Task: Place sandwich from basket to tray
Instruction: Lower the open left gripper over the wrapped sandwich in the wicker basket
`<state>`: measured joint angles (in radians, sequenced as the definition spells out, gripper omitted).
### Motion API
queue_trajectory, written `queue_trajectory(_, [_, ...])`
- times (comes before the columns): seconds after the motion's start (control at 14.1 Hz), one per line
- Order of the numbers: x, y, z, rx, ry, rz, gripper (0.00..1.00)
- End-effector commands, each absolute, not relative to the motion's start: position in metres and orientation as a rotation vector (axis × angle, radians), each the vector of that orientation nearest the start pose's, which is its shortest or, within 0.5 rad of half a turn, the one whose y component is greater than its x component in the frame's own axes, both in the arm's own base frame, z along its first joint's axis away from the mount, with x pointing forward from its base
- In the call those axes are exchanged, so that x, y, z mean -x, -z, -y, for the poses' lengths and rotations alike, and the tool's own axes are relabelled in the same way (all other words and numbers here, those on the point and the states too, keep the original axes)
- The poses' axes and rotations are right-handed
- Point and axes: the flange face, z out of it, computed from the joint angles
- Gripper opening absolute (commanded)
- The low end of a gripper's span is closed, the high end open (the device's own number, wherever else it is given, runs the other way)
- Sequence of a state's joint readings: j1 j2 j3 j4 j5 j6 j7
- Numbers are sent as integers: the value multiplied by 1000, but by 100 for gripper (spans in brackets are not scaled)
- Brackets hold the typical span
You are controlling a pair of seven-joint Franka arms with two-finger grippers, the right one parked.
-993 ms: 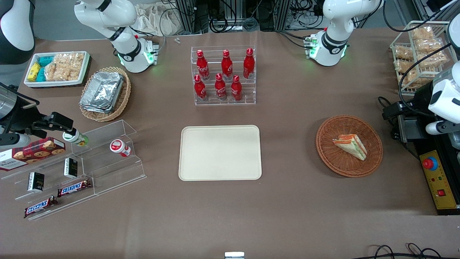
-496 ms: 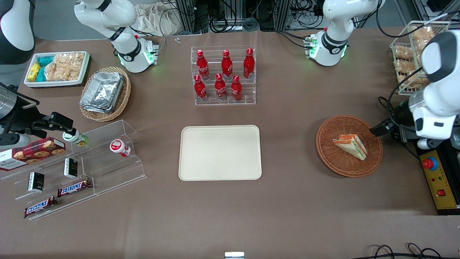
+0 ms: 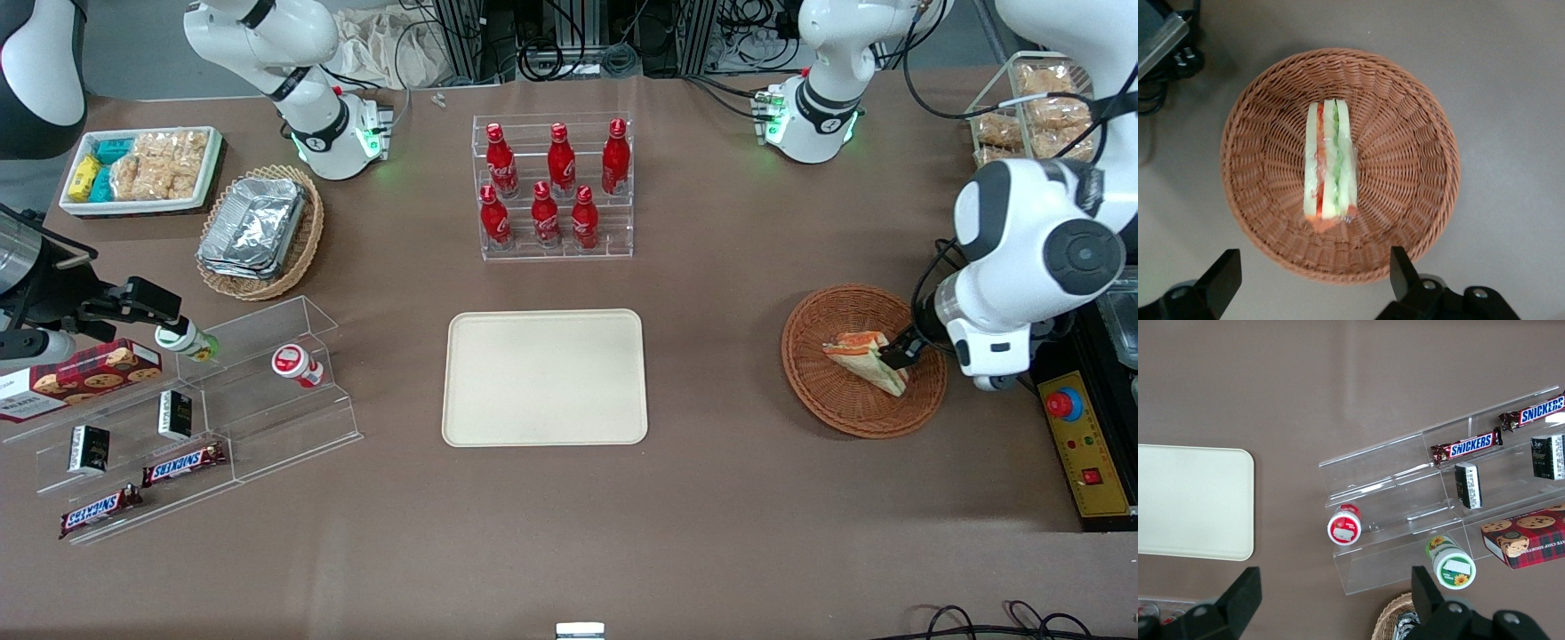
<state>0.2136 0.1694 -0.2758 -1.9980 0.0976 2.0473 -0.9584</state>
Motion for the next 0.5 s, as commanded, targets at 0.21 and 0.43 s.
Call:
queue_trajectory(0.21, [-546, -331, 22, 2740, -112, 1288, 99])
queue_trajectory(0.43, [-540, -316, 16, 2747, -81, 1288, 99])
